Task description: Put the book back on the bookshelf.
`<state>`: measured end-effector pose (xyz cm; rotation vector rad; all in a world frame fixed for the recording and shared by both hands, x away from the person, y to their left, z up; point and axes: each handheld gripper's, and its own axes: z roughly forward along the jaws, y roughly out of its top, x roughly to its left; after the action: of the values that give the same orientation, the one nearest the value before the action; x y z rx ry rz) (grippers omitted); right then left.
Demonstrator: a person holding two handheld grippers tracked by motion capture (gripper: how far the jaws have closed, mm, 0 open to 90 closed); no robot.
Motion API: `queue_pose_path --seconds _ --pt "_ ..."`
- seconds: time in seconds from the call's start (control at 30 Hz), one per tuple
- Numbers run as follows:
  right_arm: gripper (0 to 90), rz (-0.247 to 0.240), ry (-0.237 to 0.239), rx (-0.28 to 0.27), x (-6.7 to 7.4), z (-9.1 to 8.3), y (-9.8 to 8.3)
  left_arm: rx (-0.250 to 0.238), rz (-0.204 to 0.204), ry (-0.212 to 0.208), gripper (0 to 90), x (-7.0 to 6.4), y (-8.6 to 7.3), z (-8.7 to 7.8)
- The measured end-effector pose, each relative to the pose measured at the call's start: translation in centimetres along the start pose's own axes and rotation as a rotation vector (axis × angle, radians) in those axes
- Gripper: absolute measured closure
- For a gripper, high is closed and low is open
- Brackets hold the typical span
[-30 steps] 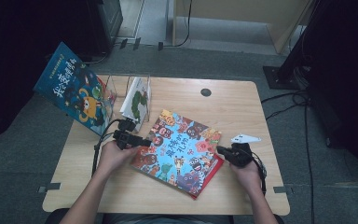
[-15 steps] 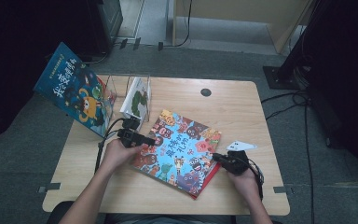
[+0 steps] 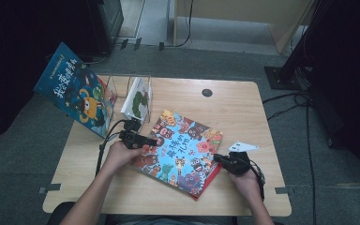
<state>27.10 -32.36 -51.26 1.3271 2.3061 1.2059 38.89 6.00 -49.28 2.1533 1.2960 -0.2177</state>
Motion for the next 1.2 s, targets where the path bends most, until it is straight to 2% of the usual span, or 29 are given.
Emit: queue_pose_path --seconds 0.07,0.1,0.2,0.27,0.33,0.4,0.5,0.73,0.9,0.93,0.97,1.03,1.1,1.2 --pt "90.0 0.01 0.006 -0.003 -0.1 0.0 0.0 0.044 0.012 0.037 42.8 -0.7 0.4 0.0" --pt "90.0 0.019 0.01 -0.002 -0.2 0.0 0.0 0.052 0.01 0.043 42.5 -0.8 0.5 0.0" --pt "90.0 0.007 0.007 -0.007 -0.2 0.0 -0.1 0.072 0.005 0.036 44.1 -0.8 0.6 -0.1" --pt "90.0 0.004 0.005 -0.006 -0.2 0.0 0.0 0.091 0.019 0.046 44.9 -1.0 0.7 -0.4" --pt "90.0 0.003 0.006 -0.007 -0.2 0.0 0.0 0.081 0.02 0.049 45.5 -1.3 0.7 -0.9" --pt "90.0 0.008 0.011 -0.005 -0.3 0.0 0.0 0.048 0.022 0.044 48.2 -1.6 0.8 -1.8" --pt "90.0 0.012 0.021 -0.005 -0.5 0.0 0.0 0.004 0.018 0.008 51.1 -2.1 1.1 -3.4" --pt "90.0 0.029 0.068 -0.012 -0.8 0.4 0.1 -0.018 0.046 -0.054 52.4 -4.1 2.5 -7.2" --pt "90.0 0.044 0.109 -0.023 -0.7 1.0 0.3 0.03 0.06 -0.119 57.2 -5.8 3.5 -9.0" --pt "90.0 0.045 0.126 -0.025 -0.7 1.2 0.4 0.042 0.085 -0.105 58.8 -6.4 3.6 -9.2" --pt "90.0 0.031 0.131 -0.023 -0.5 1.4 0.5 0.042 0.093 -0.091 60.0 -6.9 3.8 -9.5" --pt "90.0 0.002 0.126 -0.009 0.1 1.9 1.0 0.046 0.083 -0.113 62.6 -7.3 4.4 -9.9" --pt "90.0 -0.041 0.107 -0.007 0.8 2.4 1.4 0.068 0.08 -0.112 64.1 -7.5 5.1 -9.8" --pt "90.0 -0.07 0.104 -0.008 1.2 2.8 1.7 0.115 0.057 -0.095 64.3 -7.4 6.0 -9.3"
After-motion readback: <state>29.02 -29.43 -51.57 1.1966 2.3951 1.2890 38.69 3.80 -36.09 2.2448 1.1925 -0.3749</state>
